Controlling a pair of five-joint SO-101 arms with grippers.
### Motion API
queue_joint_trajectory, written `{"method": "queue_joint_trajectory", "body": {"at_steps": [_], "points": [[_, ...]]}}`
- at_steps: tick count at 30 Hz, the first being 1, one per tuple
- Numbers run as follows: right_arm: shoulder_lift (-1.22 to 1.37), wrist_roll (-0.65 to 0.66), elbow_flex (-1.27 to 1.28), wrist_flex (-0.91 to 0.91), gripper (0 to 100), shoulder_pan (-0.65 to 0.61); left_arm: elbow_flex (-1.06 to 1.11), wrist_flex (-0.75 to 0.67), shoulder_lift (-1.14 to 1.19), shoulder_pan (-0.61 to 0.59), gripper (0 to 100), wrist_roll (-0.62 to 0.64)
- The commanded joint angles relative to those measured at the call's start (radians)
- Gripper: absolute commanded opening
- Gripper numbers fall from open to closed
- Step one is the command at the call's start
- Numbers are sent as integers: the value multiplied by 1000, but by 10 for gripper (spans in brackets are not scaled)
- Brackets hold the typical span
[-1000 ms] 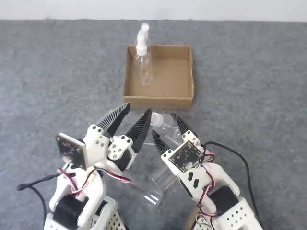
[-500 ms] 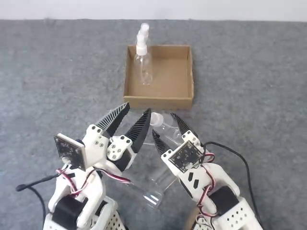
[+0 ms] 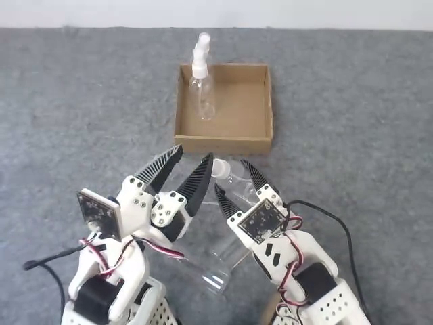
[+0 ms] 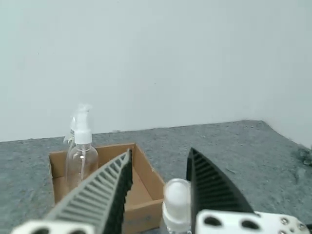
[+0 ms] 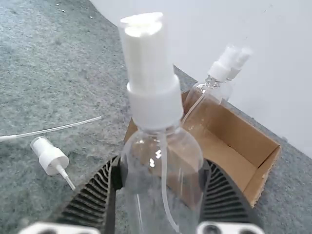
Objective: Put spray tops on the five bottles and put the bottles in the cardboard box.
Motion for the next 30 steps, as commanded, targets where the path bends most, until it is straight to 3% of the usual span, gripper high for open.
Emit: {"method": "queue_joint_trajectory", "body": {"at_steps": [1, 19, 24, 30], "points": [[-31, -12, 15, 13, 100, 15, -10, -58, -20, -46, 169, -26], [-31, -12, 15, 8, 100, 8, 137, -110, -20, -21, 169, -28], [-31, -12, 15, 8, 100, 12, 211, -181, -20, -18, 169, -98], [-31, -12, 15, 8, 100, 13, 185, -175, -20, -28, 169, -97]]}}
